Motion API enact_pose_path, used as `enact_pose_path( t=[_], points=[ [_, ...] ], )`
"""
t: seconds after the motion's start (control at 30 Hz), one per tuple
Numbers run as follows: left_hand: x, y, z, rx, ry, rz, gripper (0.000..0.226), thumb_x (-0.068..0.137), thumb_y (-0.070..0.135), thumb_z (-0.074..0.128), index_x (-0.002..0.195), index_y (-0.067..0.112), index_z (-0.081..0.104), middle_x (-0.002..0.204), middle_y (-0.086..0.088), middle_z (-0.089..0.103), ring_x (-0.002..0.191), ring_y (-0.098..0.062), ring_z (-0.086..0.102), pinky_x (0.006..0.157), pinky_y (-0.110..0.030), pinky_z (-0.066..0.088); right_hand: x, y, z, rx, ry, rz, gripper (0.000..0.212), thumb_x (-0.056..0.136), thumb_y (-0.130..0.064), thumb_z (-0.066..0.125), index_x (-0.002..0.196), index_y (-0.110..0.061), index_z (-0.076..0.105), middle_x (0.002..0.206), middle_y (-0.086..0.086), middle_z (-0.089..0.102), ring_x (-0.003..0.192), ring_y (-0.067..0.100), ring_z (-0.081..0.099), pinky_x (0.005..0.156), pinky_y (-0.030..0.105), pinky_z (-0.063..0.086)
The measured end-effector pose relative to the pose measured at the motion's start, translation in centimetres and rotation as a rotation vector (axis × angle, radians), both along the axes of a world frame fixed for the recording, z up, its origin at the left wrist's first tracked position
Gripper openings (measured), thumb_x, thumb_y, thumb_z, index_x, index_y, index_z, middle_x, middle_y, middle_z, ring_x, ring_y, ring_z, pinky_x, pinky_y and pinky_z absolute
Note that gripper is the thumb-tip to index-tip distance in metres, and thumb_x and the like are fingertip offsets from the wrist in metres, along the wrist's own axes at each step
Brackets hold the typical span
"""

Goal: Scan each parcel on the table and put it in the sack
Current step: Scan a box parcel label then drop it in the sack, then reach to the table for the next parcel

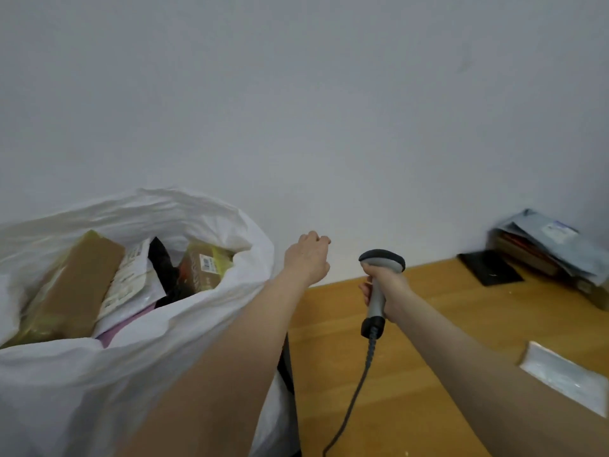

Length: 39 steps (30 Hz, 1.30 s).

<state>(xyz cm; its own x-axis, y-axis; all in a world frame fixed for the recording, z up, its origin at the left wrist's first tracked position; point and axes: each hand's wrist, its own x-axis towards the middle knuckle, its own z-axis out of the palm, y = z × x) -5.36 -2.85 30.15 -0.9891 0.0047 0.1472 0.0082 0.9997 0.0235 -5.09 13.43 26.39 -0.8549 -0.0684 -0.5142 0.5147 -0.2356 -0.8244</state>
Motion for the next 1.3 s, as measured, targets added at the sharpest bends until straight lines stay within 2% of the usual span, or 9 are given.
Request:
enact_pose_path(
  t=[0.13, 0.53, 0.67, 0.8, 0.9, 1.03, 1.13, 1.23, 1.3],
  points=[
    [-1.8, 5.1, -2.7, 0.046, -0.112, -0.049, 0.053, 0.094, 0.022, 0.052, 0.144, 0.017, 0.034, 0.14, -0.008, 0.037, 0.129, -0.026, 0.037, 0.094, -0.039, 0.042, 0.1, 6.1, -2.0, 0.013, -0.047, -0.093, 0.026, 0.092, -0.023, 0.067, 0.107, -0.004, 0.06, 0.068, 0.011, 0.063, 0.051, 0.017, 0.054, 0.05, 0.031, 0.046],
    [-8.5, 27.1, -9.2, 0.037, -0.321, -0.158, 0.055, 0.093, 0.025, 0.054, 0.144, 0.016, 0.036, 0.141, -0.009, 0.037, 0.131, -0.027, 0.038, 0.101, -0.041, 0.042, -4.0, 27.6, -8.6, 0.096, -0.182, -0.299, 0.019, 0.09, -0.019, 0.067, 0.1, -0.004, 0.059, 0.061, 0.012, 0.062, 0.044, 0.017, 0.052, 0.047, 0.028, 0.044],
    [-10.1, 34.5, -12.2, 0.029, -0.387, -0.186, 0.052, 0.094, 0.022, 0.054, 0.143, 0.015, 0.038, 0.139, -0.011, 0.039, 0.126, -0.028, 0.042, 0.096, -0.039, 0.045, -5.0, 34.8, -11.3, 0.139, -0.233, -0.324, 0.017, 0.088, -0.017, 0.067, 0.094, -0.003, 0.058, 0.063, 0.014, 0.064, 0.042, 0.017, 0.052, 0.049, 0.029, 0.044],
    [-11.2, 40.0, -15.9, 0.027, -0.491, -0.216, 0.053, 0.094, 0.022, 0.054, 0.144, 0.016, 0.036, 0.138, -0.01, 0.038, 0.123, -0.029, 0.044, 0.092, -0.04, 0.047, -5.5, 40.7, -13.9, 0.191, -0.314, -0.382, 0.018, 0.084, -0.018, 0.069, 0.088, -0.004, 0.058, 0.049, 0.01, 0.063, 0.042, 0.017, 0.052, 0.049, 0.027, 0.045],
    [-11.9, 43.0, -18.8, 0.043, -0.566, -0.234, 0.055, 0.095, 0.02, 0.053, 0.145, 0.017, 0.032, 0.139, -0.01, 0.038, 0.123, -0.029, 0.045, 0.089, -0.04, 0.048, -5.7, 44.1, -16.3, 0.207, -0.375, -0.45, 0.018, 0.083, -0.019, 0.071, 0.089, -0.006, 0.06, 0.047, 0.008, 0.064, 0.044, 0.017, 0.054, 0.053, 0.028, 0.047],
    [-13.0, 45.3, -22.9, 0.123, -0.658, -0.222, 0.05, 0.093, 0.021, 0.052, 0.141, 0.014, 0.038, 0.135, -0.011, 0.041, 0.117, -0.029, 0.05, 0.085, -0.037, 0.046, -6.5, 46.6, -19.6, 0.197, -0.423, -0.527, 0.012, 0.085, -0.011, 0.068, 0.084, -0.005, 0.058, 0.06, 0.012, 0.065, 0.051, 0.017, 0.059, 0.051, 0.029, 0.048],
    [-14.2, 46.2, -26.0, 0.211, -0.735, -0.173, 0.053, 0.092, 0.025, 0.055, 0.139, 0.01, 0.038, 0.135, -0.013, 0.042, 0.115, -0.03, 0.053, 0.089, -0.038, 0.047, -7.4, 47.4, -21.8, 0.157, -0.456, -0.559, 0.01, 0.085, -0.005, 0.066, 0.092, 0.0, 0.06, 0.07, 0.014, 0.063, 0.057, 0.02, 0.06, 0.051, 0.03, 0.048],
    [-15.7, 47.1, -29.0, 0.358, -0.794, -0.104, 0.059, 0.091, 0.026, 0.055, 0.143, 0.008, 0.032, 0.137, -0.014, 0.043, 0.111, -0.029, 0.056, 0.087, -0.037, 0.049, -8.4, 47.8, -24.0, 0.142, -0.468, -0.589, 0.027, 0.082, -0.004, 0.07, 0.106, -0.004, 0.056, 0.095, 0.015, 0.057, 0.084, 0.029, 0.058, 0.054, 0.037, 0.051],
    [-16.8, 47.8, -30.7, 0.455, -0.834, -0.045, 0.061, 0.093, 0.028, 0.055, 0.144, 0.006, 0.031, 0.135, -0.014, 0.047, 0.113, -0.029, 0.055, 0.088, -0.036, 0.048, -9.2, 48.0, -25.3, 0.164, -0.497, -0.595, 0.032, 0.08, -0.006, 0.073, 0.107, -0.008, 0.056, 0.103, 0.015, 0.055, 0.094, 0.034, 0.055, 0.057, 0.041, 0.053]
  ],
)
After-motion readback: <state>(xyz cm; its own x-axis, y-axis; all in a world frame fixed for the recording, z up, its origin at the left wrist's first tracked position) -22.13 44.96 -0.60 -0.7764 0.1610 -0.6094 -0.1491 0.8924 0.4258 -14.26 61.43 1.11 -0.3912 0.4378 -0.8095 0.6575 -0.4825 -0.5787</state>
